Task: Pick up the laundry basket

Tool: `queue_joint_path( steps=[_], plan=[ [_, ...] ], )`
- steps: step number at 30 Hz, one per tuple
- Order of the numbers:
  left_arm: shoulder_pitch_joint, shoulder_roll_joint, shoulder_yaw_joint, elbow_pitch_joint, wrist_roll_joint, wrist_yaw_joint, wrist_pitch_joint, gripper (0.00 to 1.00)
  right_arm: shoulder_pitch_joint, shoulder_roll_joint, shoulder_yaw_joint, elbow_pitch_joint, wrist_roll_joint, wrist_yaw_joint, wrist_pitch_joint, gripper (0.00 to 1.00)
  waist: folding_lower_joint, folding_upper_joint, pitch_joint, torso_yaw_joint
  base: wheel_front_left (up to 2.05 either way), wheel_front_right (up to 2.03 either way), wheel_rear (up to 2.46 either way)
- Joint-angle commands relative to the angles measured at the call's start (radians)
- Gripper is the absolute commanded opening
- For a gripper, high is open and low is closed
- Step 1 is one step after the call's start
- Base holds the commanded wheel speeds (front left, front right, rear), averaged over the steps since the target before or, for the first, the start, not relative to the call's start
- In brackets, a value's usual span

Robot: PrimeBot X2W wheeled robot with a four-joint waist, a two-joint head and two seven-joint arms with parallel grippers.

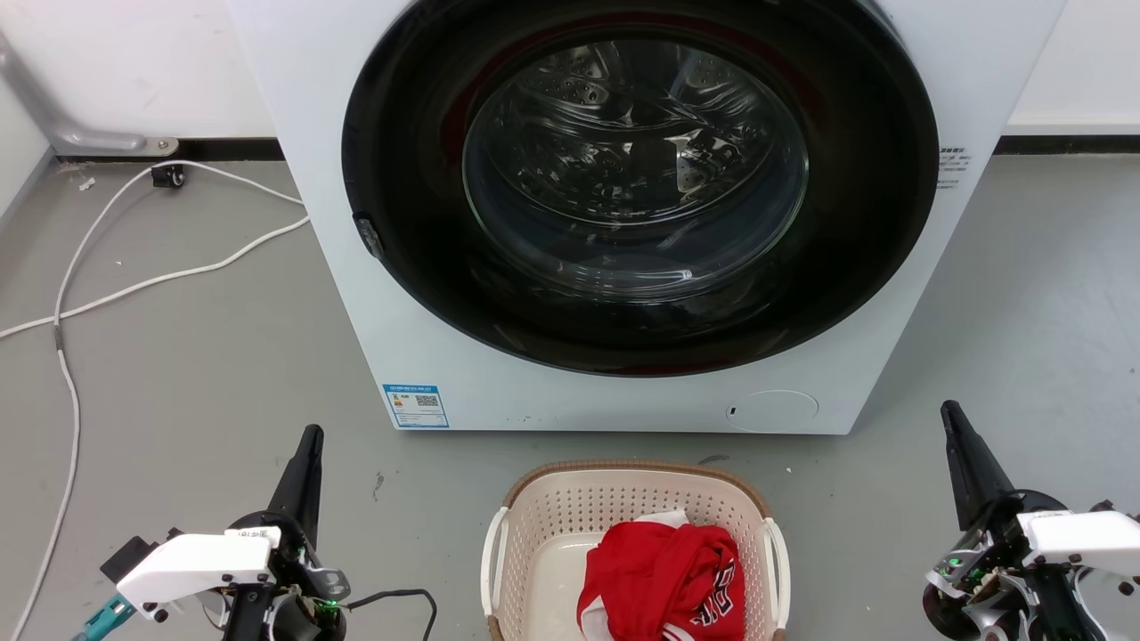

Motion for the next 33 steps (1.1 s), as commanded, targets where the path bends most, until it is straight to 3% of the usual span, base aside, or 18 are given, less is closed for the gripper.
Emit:
queue_joint_path(
  steps=[1, 33],
  plan=[
    [-0.01, -0.001, 0.003, 0.002, 0.004, -0.004, 0.006, 0.0, -0.011, 0.003, -0.002, 0.001, -0.002, 0.0, 0.004, 0.0, 0.0, -0.0001, 0.0, 0.0, 0.0, 0.0, 0.0],
    [-0.01, -0.004, 0.007, 0.002, 0.008, -0.004, 0.007, 0.0, -0.012, 0.006, -0.005, 0.001, -0.006, 0.0, 0.006, 0.0, 0.0, -0.0001, 0.0, 0.0, 0.0, 0.0, 0.0]
  ],
)
